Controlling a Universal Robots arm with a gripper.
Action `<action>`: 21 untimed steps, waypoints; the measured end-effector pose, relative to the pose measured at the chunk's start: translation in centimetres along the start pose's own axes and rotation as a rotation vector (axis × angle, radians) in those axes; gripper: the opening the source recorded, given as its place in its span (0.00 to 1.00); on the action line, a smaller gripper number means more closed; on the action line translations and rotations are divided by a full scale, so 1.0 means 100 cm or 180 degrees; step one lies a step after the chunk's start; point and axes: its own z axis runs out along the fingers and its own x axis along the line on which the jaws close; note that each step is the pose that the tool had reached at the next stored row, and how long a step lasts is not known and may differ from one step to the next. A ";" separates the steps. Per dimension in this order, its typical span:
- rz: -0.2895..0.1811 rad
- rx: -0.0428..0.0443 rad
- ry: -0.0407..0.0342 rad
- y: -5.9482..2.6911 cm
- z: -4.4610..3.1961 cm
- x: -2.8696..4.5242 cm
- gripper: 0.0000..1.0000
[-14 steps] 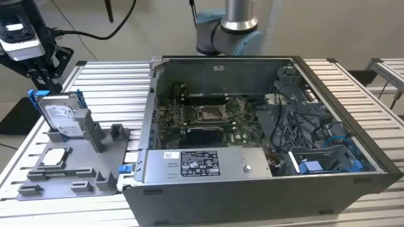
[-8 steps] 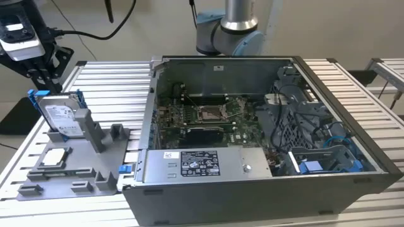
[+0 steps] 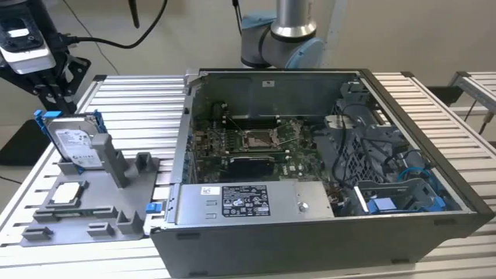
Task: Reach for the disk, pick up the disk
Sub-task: 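Reach for the disk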
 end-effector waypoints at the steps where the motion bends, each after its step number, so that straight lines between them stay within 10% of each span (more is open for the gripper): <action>1: 0.0000 0.0000 0.0000 0.0011 0.0001 -0.0001 0.00; 11: 0.0000 0.0000 0.0000 0.0325 0.0018 0.0050 0.00; 21: 0.0000 0.0000 0.0000 0.0467 0.0031 0.0365 0.00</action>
